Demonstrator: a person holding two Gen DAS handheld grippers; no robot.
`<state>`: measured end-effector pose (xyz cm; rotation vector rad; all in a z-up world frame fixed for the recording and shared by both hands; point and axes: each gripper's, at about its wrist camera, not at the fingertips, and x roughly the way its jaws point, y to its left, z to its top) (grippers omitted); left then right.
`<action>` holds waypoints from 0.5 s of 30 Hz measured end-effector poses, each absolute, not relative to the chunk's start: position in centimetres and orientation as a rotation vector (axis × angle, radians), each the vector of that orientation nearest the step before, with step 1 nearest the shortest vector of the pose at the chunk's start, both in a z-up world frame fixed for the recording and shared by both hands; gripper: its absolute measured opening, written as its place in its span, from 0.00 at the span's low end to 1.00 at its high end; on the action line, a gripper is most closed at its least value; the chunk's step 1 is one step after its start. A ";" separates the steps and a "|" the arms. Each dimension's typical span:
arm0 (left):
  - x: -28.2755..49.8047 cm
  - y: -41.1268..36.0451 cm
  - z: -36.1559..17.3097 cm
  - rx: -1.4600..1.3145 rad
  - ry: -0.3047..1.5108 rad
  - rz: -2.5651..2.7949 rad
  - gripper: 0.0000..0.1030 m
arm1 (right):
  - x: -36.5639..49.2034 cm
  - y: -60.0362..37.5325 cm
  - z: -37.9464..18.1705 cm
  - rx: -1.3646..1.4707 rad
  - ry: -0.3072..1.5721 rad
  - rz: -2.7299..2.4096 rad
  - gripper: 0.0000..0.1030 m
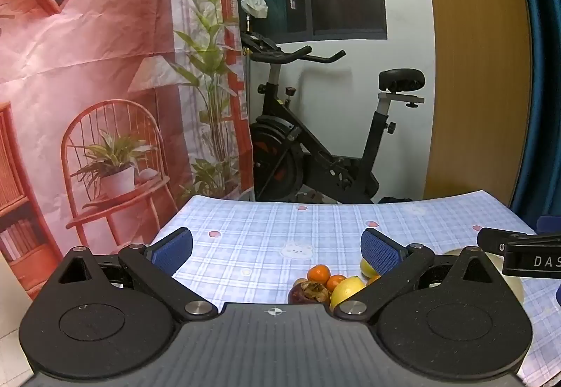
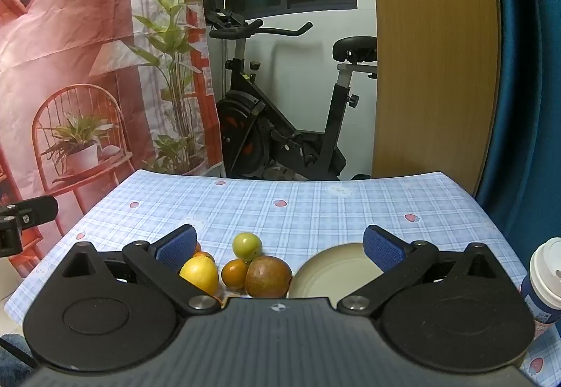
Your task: Organize fruits
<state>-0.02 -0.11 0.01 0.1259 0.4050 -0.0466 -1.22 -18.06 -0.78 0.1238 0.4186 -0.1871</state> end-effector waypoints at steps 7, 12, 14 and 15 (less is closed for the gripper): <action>-0.1 -0.1 0.1 0.121 0.394 -0.042 1.00 | -1.2 -18.1 -0.9 0.125 0.422 -0.187 1.00; 0.0 0.0 0.0 0.128 0.385 -0.043 1.00 | -1.3 -18.8 0.0 0.122 0.422 -0.184 1.00; -0.1 0.0 -0.1 0.129 0.384 -0.042 1.00 | -1.3 -18.5 0.0 0.123 0.420 -0.186 1.00; -0.1 0.0 -0.1 0.128 0.384 -0.043 1.00 | -1.2 -18.5 0.1 0.123 0.421 -0.186 1.00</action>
